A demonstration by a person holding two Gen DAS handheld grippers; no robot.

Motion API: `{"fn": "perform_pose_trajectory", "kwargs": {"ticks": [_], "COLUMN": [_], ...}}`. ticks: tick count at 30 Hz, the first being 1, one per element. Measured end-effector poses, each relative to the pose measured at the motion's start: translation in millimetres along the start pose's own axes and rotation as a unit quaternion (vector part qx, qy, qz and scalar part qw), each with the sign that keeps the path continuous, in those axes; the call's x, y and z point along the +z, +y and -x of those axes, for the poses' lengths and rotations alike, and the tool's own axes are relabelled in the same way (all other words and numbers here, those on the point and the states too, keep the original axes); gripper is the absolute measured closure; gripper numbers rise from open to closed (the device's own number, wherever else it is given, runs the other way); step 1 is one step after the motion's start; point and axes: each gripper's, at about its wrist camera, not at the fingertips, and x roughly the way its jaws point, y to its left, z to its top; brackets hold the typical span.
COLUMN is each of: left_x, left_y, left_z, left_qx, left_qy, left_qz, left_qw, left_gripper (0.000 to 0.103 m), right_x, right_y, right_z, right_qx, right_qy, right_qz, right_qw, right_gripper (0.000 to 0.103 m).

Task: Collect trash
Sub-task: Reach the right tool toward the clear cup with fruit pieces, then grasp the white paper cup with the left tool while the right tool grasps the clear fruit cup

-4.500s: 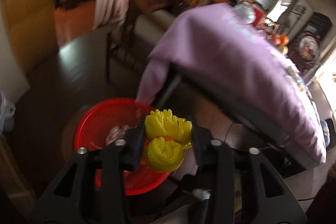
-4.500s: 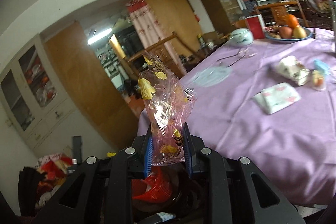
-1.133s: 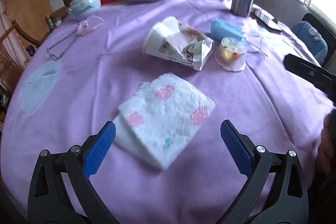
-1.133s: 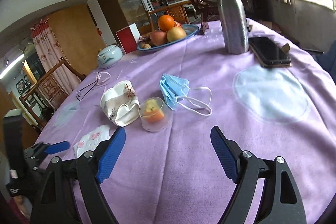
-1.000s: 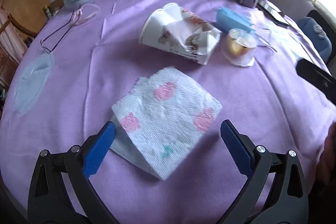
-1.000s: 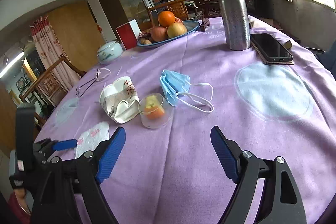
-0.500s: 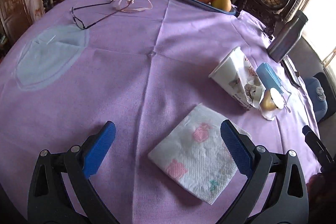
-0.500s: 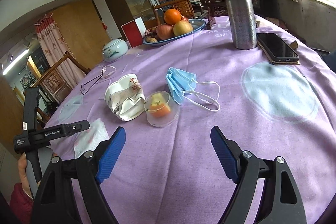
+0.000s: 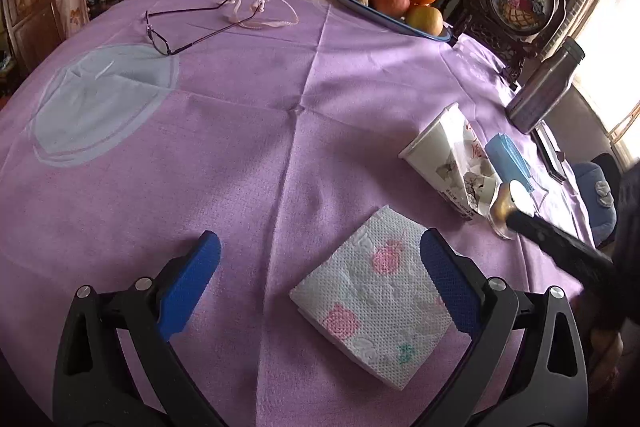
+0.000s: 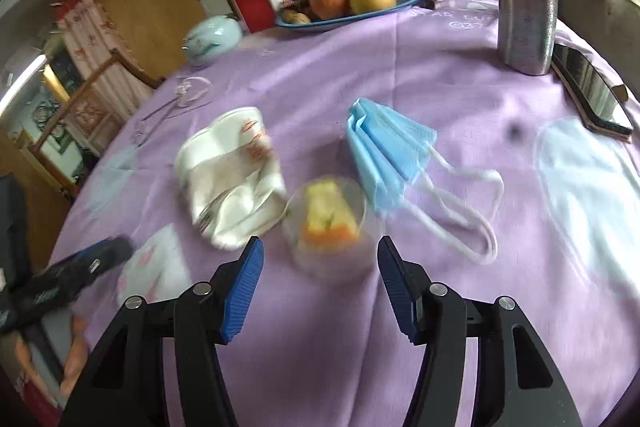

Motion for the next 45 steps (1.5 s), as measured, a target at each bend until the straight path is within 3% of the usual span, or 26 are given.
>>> {"fn": "perform_pose_trajectory", "kwargs": {"ticks": [3,6,9,12,18,23,27,31,37,39,41,45], "left_x": [0,0,0,1,24,38,39,36,42,47,52,57], "left_y": [0,1,-1,-9,-49,-106,-129,-117,-58,-49,-50,-82], "left_z": [0,-1,-1,2,-4,-38,-66,-70,-31,-22,-13,-13], "left_qx": [-0.004,-0.008,-0.006,-0.011,-0.086,-0.051,-0.018,0.025,0.082,0.078,0.051,0.014], "left_qy": [0.000,0.003,0.007,0.006,0.040,0.071,0.093,0.087,0.058,0.055,0.048,0.043], "left_qz": [0.000,0.001,-0.002,-0.020,-0.008,-0.040,-0.050,-0.070,-0.062,-0.044,-0.029,-0.038], "left_qw": [1.0000,1.0000,1.0000,0.9997,0.9955,0.9953,0.9942,0.9934,0.9930,0.9944,0.9971,0.9982], "left_gripper": [0.007,0.007,0.007,0.007,0.007,0.006,0.006,0.006,0.007,0.007,0.007,0.007], "right_x": [6,6,7,6,7,6,6,7,5,5,5,3], "right_y": [-1,-12,-21,-32,-50,-69,-77,-74,-72,-70,-69,-69], "right_z": [-9,1,23,30,48,53,50,51,52,53,53,54], "right_qx": [0.019,0.064,0.038,0.049,0.033,0.032,0.037,0.038,0.057,0.057,0.057,0.056], "right_qy": [0.009,-0.019,-0.078,-0.097,-0.143,-0.151,-0.145,-0.148,-0.145,-0.146,-0.147,-0.146], "right_qz": [0.001,-0.020,-0.018,-0.044,-0.086,-0.123,-0.140,-0.134,-0.131,-0.128,-0.125,-0.130], "right_qw": [1.000,0.998,0.996,0.993,0.986,0.980,0.979,0.979,0.979,0.979,0.980,0.979], "right_gripper": [0.049,0.050,0.050,0.050,0.050,0.050,0.050,0.050,0.050,0.050,0.050,0.050]}}
